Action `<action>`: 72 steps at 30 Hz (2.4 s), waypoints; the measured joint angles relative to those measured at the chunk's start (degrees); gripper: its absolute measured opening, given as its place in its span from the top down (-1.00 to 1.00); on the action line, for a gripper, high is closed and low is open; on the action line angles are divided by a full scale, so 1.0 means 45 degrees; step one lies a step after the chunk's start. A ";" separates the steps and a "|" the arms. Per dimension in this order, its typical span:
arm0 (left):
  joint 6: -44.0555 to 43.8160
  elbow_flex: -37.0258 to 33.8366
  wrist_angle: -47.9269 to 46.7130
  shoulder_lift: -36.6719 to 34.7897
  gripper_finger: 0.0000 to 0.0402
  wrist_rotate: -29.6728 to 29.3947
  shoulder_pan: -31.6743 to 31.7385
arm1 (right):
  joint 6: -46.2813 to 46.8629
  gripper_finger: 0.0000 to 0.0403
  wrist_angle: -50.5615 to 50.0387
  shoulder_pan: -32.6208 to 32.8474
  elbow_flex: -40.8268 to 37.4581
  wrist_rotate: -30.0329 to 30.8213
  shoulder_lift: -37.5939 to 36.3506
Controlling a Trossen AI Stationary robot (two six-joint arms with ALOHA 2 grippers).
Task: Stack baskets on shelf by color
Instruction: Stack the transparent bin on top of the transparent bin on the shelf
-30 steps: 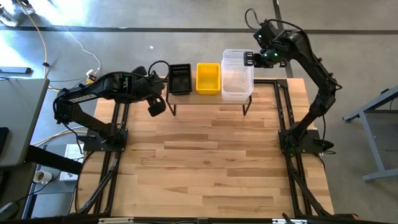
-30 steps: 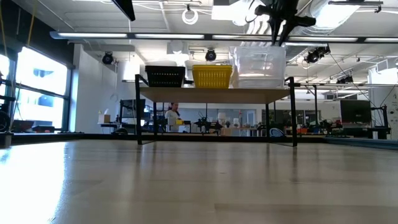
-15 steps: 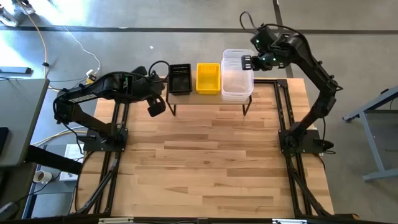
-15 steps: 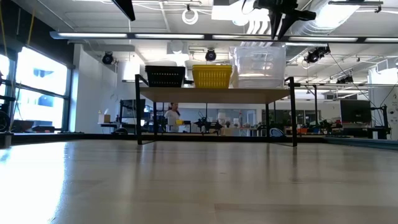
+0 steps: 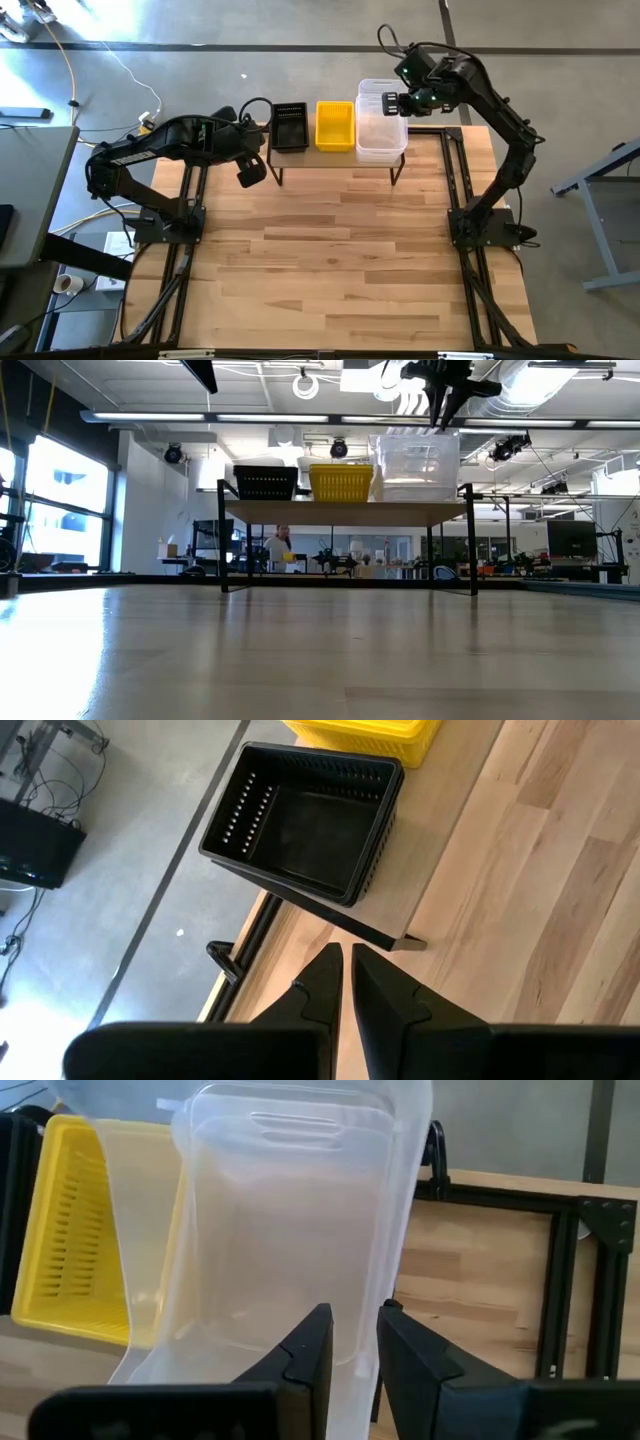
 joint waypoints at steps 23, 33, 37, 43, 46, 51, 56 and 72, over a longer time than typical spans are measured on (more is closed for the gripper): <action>-0.0001 -0.0003 0.0000 0.0000 0.91 -0.0010 -0.0001 | -0.0552 0.67 -0.0001 0.1814 -0.0008 0.2152 -0.1544; -0.0092 -0.0003 0.0005 0.0000 0.91 -0.0039 0.0000 | 0.0548 0.67 0.0302 0.1976 -0.3722 0.2482 -0.2940; -0.0097 -0.0003 0.0009 0.0000 0.91 -0.0039 0.0000 | 0.0616 0.67 0.1387 0.1972 -0.4675 0.2187 -0.3294; -0.0097 -0.0001 0.0010 0.0000 0.91 -0.0039 0.0000 | 0.0578 0.67 0.2247 0.1972 -0.5022 0.1902 -0.3302; -0.0105 -0.0003 0.0015 0.0000 0.91 -0.0039 -0.0001 | 0.0411 0.67 0.2261 0.1918 -0.5022 0.1906 -0.3072; -0.0146 -0.0003 0.0015 0.0000 0.91 -0.0039 0.0000 | 0.0236 0.67 0.2249 0.1870 -0.5022 0.1949 -0.2747; -0.0146 -0.0003 0.0019 0.0000 0.91 -0.0039 0.0000 | 0.0235 0.67 0.2259 0.1700 -0.5022 0.1861 -0.2645; -0.0146 0.0001 0.0024 0.0000 0.91 -0.0034 0.0000 | 0.0629 0.98 0.2395 0.1540 -0.5009 0.1606 -0.2247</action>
